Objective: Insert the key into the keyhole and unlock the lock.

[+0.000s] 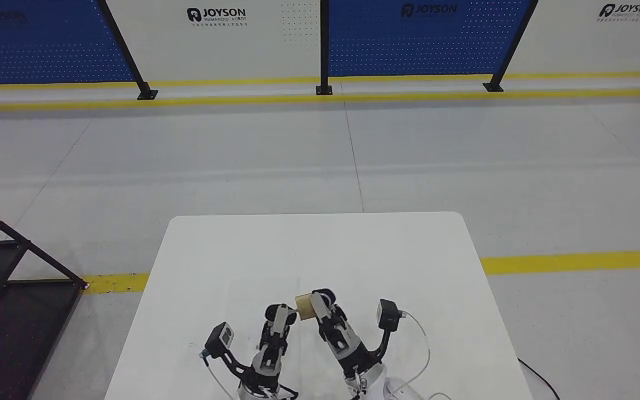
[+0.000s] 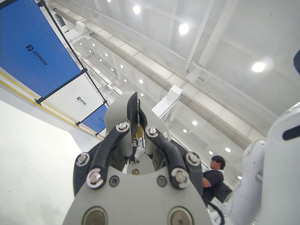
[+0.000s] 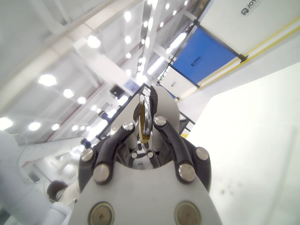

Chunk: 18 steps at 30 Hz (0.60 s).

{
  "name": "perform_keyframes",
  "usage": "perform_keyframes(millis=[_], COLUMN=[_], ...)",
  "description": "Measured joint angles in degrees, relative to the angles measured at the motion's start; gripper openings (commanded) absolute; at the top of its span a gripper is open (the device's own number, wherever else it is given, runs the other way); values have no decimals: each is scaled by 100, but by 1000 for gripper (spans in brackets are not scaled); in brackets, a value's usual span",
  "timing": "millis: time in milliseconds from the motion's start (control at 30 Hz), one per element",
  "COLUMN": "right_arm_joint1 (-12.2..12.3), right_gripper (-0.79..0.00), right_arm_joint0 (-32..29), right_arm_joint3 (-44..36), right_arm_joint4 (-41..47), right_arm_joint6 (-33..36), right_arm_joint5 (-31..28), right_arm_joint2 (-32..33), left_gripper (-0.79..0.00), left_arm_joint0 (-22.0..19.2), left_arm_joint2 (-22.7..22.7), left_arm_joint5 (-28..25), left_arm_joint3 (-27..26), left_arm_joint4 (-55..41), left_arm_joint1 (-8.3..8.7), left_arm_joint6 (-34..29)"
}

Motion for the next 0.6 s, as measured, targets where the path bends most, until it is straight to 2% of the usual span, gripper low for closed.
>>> perform_keyframes(millis=[333, 467, 533, 600], right_arm_joint1=[4, 9, 12, 15], right_gripper=[-785, -785, -785, -785], right_arm_joint0=[-11, -30, -40, -52], right_arm_joint3=[22, 20, 14, 7], right_arm_joint4=[-41, -38, -35, -37], right_arm_joint6=[-9, -24, -27, -33], right_arm_joint5=[-45, -64, -80, -100], right_arm_joint2=[8, 23, 30, 39], left_gripper=[-785, -529, -499, -502], left_arm_joint0=[-38, -48, -50, -49], left_arm_joint2=[21, 21, 18, 13], left_arm_joint5=[19, 20, 16, 13], left_arm_joint3=[63, 88, 96, 100], left_arm_joint4=[71, 108, 121, 128], left_arm_joint1=[-64, -85, -93, -101], left_arm_joint6=[18, 20, 16, 12])
